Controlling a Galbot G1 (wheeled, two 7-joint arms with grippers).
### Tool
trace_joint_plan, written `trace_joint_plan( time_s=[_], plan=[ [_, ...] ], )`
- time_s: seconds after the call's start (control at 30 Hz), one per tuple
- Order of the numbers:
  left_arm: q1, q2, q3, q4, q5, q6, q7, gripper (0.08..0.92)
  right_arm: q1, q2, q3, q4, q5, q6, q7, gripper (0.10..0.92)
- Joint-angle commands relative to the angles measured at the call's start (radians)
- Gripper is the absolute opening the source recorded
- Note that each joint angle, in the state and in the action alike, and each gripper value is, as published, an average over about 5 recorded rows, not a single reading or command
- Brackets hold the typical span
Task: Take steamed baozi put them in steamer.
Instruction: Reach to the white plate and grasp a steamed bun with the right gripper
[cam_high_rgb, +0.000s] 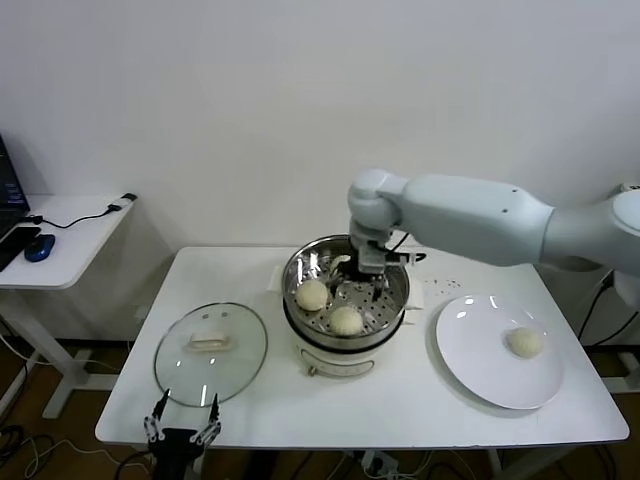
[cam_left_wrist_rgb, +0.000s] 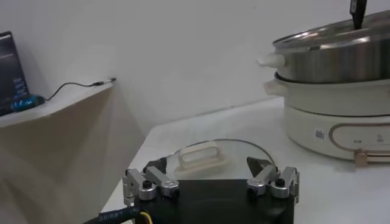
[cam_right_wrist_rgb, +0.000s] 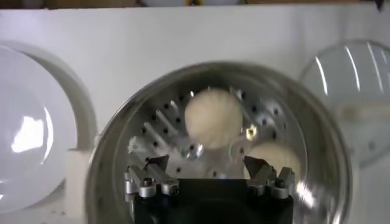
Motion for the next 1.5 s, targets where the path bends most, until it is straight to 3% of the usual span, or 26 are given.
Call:
trace_joint_plan(
  time_s=[0.03,0.23,0.63,0.97,1.5],
  plan=[
    [-0.005,0.001,0.008,0.004,0.010,0.001,0.001,0.823,0.211,-0.221,-0.230,-0.055,0.466,-0.454,0.110,0.823],
    [-0.007,-0.002,0.022,0.006,0.019,-0.002,0.002,0.823,0.133,-0.430,-0.172,-0.027,0.480,-0.652,0.083,0.823],
    [0.009,-0.005,0.010,-0.004,0.007,-0.012,0.001,0.823,-0.360,-0.627,0.233,-0.207,0.083,-0.575,-0.032,0.823],
    [0.019,-0.007,0.004,0.002,0.015,-0.009,-0.002,0.823,-0.694,-0.586,0.554,-0.338,-0.065,-0.511,-0.031,0.823],
    [0.012,-0.008,0.001,0.020,0.024,-0.002,-0.004,0.823,-0.714,-0.387,0.656,-0.552,-0.161,-0.417,-0.045,0.823]
  ],
)
